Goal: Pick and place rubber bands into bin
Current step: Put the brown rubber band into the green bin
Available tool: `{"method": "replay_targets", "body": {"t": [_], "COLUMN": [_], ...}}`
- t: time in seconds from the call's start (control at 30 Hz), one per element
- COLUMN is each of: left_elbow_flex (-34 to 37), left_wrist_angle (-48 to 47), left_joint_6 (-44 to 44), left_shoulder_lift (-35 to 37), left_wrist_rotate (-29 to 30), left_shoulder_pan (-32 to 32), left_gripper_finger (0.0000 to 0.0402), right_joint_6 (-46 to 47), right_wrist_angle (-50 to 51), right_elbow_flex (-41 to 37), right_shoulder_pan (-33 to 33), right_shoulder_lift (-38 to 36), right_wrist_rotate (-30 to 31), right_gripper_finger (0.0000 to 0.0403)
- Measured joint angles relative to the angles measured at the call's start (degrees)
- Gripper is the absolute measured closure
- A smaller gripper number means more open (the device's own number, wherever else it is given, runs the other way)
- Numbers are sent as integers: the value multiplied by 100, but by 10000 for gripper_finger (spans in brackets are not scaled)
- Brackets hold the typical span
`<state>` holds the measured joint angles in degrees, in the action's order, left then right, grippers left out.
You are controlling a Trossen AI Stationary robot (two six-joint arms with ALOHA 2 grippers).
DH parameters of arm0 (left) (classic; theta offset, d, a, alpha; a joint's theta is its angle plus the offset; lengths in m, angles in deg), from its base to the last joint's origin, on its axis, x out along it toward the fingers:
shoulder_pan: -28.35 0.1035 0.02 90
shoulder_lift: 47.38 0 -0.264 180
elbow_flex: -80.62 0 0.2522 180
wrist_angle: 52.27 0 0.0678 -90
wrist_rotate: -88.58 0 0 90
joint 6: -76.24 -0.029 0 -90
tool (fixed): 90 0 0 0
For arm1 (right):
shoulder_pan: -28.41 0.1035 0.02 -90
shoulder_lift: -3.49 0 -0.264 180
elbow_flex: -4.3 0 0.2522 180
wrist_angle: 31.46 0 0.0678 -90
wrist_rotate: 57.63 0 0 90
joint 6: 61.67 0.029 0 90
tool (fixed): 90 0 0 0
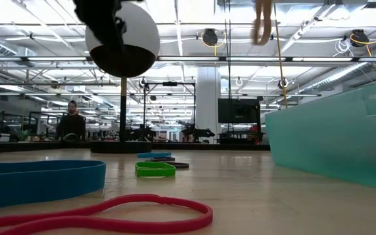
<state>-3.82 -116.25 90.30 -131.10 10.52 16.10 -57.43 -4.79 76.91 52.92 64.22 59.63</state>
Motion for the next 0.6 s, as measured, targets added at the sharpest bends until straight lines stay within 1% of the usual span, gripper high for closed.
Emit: {"method": "replay_targets", "body": {"t": [0.07, 0.17, 0.27, 0.4, 0.5, 0.53, 0.6], "left_elbow_flex": [295, 693, 939, 1009, 1010, 1010, 1010], "left_wrist_angle": [168, 425, 694, 789, 855, 910, 997], "left_joint_6": [100, 262, 301, 277, 174, 122, -11], "left_shoulder_lift": [-3, -11, -11, -11, -11, -11, -11], "left_wrist_rotate": [2, -12, -10, -2, -7, -5, -4], "left_shoulder_pan": [27, 74, 112, 162, 217, 237, 274], "left_gripper_finger": [192, 192, 192, 192, 192, 192, 192], "right_joint_6": [354, 997, 1940, 3397, 4173, 4388, 4756], "right_wrist_angle": [864, 2174, 3451, 4940, 5527, 5673, 5956], "right_elbow_flex": [489, 1297, 2027, 2640, 2683, 2683, 2683], "right_shoulder_pan": [170, 331, 410, 480, 572, 619, 730], "right_shoulder_lift": [21, 226, 577, 1116, 1472, 1600, 1854], "right_wrist_rotate": [143, 188, 98, -509, -1176, -1317, -1407], "right_gripper_finger": [402, 403, 403, 403, 403, 403, 403]}}
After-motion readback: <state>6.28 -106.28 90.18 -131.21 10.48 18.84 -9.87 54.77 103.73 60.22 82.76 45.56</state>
